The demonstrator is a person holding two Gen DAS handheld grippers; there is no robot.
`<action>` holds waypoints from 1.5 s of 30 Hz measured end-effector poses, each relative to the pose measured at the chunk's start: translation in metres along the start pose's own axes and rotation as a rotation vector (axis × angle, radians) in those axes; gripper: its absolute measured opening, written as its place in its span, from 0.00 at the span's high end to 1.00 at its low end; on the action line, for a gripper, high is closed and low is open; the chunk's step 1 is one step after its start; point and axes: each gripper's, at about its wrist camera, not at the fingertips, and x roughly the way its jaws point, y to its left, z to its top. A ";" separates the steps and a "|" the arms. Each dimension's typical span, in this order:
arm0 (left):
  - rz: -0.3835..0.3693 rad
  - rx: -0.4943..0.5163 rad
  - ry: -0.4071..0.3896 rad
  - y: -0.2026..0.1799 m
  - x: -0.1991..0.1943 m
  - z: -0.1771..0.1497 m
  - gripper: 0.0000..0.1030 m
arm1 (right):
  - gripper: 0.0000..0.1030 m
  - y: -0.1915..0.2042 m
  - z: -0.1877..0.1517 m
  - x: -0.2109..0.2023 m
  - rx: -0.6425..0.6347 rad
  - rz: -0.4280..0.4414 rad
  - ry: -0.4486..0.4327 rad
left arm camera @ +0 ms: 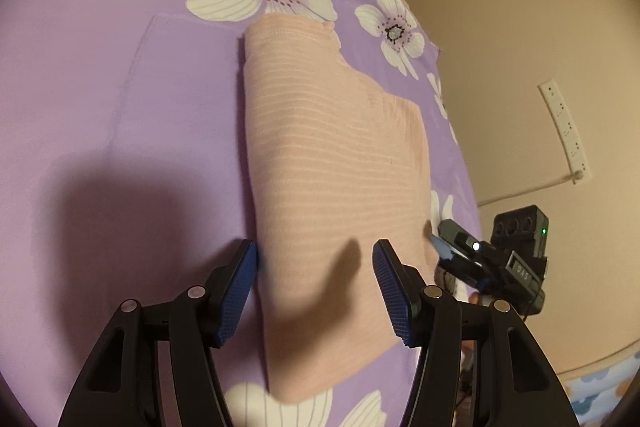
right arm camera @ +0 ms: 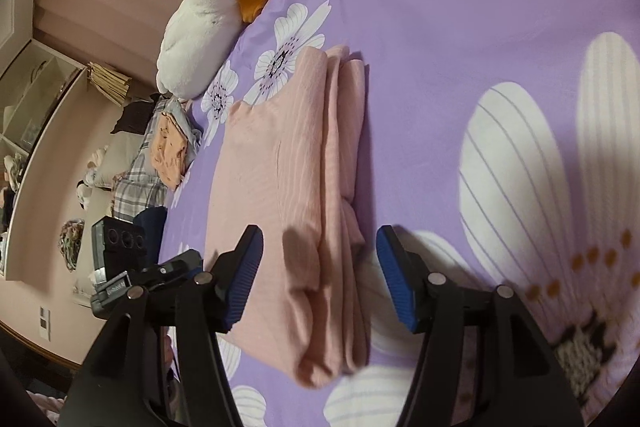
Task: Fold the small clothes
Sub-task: 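Close the left tool on the folded shirt while the right tool grasps it too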
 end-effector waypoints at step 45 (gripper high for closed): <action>0.105 0.102 -0.015 -0.020 0.014 0.014 0.55 | 0.71 0.047 0.027 0.046 -0.226 -0.078 -0.024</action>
